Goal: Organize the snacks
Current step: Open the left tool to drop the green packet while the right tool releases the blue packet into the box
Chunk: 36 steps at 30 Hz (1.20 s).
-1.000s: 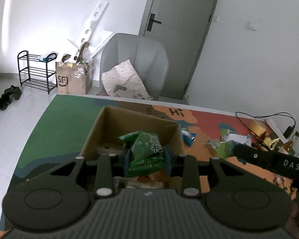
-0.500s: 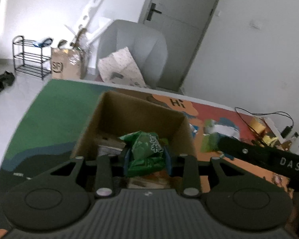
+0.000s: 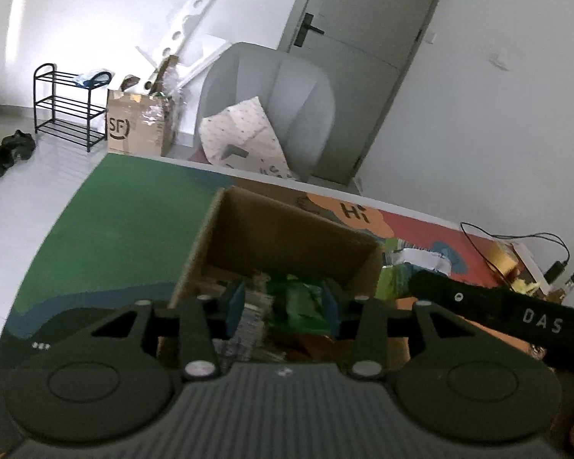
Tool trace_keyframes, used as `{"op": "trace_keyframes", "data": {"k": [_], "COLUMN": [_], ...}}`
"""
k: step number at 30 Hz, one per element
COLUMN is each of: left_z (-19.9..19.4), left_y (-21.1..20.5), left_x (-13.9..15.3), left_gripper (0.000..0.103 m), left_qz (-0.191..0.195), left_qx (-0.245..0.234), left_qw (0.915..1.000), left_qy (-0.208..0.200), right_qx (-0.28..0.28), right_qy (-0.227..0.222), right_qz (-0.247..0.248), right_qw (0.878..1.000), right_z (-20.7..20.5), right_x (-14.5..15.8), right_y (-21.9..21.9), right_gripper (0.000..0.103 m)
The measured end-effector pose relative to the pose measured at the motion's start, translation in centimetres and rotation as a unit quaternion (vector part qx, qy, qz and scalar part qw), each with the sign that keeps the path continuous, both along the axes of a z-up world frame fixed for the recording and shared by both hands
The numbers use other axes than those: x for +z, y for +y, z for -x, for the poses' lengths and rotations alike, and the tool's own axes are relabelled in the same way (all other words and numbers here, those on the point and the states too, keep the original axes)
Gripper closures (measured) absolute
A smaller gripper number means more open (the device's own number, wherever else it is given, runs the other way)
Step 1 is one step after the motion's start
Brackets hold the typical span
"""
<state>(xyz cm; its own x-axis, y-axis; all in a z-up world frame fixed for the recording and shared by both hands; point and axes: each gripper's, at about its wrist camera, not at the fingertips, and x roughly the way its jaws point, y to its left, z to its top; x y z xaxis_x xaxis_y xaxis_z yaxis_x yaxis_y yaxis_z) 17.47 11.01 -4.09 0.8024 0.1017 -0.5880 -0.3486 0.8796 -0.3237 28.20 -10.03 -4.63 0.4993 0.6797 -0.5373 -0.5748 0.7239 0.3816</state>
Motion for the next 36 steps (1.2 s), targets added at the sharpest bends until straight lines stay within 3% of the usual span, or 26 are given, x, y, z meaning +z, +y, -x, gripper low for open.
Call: {"op": "trace_keyframes", "data": {"k": [7,10,16,21,28,34,36], "left_z": [0.4,0.6,1.1,1.6,1.6,1.8,1.8], "left_y": [1.0,1.3,1.4,1.1,0.6,-0.1,-0.4], "left_x": [0.3,0.4,0.6,0.9,1.2,1.7,1.9], "left_gripper": [0.051,0.049,0.043,0.031,0.029,0.021,0.02], "left_qz": [0.0,0.002,0.003,-0.006,-0.009,-0.023,-0.028], "left_qx": [0.01,0.013,0.015,0.018,0.018,0.021,0.021], "left_qw": [0.9999,0.9999,0.9998,0.9998,0.9998,0.9995,0.9993], "left_qy": [-0.003,-0.004,-0.008,-0.01,-0.008,-0.011,-0.011], "right_qx": [0.005,0.002,0.003,0.004,0.006,0.003,0.0], "right_qy": [0.009,0.01,0.006,0.01,0.015,0.016,0.014], "right_qz": [0.011,0.015,0.022,0.02,0.018,0.01,0.006], "right_qw": [1.0,1.0,1.0,1.0,1.0,1.0,1.0], "right_z": [-0.5,-0.6,-0.3,0.0,0.3,0.2,0.3], "right_x": [-0.7,-0.7,-0.7,-0.8,-0.8,-0.5,-0.2], "right_y": [1.5,1.8,2.2,1.7,1.0,0.1,-0.4], "right_gripper": [0.083,0.072,0.072,0.072,0.072,0.072,0.067]}}
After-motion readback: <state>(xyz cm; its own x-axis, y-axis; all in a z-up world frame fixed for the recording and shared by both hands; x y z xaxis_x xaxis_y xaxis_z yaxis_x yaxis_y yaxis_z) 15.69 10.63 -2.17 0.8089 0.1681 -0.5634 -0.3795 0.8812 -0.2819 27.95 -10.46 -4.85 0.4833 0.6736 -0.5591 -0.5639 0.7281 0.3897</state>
